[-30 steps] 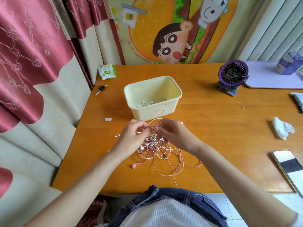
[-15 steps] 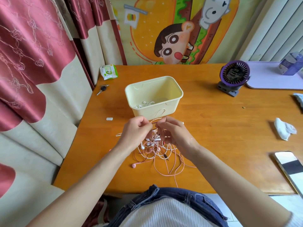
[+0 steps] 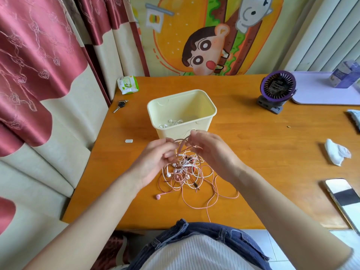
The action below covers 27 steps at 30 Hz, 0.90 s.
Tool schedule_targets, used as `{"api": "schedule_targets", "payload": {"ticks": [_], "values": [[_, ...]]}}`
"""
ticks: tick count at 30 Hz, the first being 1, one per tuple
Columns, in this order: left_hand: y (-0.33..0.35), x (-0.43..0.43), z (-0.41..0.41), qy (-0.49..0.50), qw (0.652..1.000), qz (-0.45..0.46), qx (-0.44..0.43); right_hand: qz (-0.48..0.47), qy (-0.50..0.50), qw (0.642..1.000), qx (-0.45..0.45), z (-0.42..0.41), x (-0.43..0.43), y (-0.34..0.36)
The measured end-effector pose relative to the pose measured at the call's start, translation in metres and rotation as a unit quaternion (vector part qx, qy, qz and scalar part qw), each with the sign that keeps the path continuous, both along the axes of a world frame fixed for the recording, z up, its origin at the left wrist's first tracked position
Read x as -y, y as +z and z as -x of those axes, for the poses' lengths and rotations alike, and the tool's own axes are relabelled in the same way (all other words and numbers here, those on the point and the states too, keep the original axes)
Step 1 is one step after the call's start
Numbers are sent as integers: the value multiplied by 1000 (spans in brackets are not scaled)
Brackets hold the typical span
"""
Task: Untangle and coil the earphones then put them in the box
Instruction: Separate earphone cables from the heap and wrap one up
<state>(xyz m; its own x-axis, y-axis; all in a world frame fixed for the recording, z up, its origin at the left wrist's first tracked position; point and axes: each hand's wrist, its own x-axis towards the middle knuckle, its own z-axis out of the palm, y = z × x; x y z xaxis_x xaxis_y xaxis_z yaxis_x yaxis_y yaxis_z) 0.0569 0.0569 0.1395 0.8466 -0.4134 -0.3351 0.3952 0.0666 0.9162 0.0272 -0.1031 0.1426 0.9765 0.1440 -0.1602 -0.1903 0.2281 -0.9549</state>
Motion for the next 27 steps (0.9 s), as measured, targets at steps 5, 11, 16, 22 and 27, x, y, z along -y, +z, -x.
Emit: {"api": "schedule_targets", "payload": {"ticks": [5, 11, 16, 22, 27], "values": [[2, 0, -4, -13, 997, -75, 10, -209, 21, 975, -66, 1, -4, 4], [-3, -3, -5, -18, 993, -119, 15, 71, 103, 992, 0, 0, 4, -4], [-26, -17, -9, 3, 985, -170, -26, -134, -46, 989, -39, -6, 17, -3], [-45, -26, -3, 24, 965, -260, -35, -36, -12, 999, -18, -9, 23, 3], [-18, -13, 0, -60, 976, -179, 111, 114, 76, 991, -8, -9, 16, 8]]}}
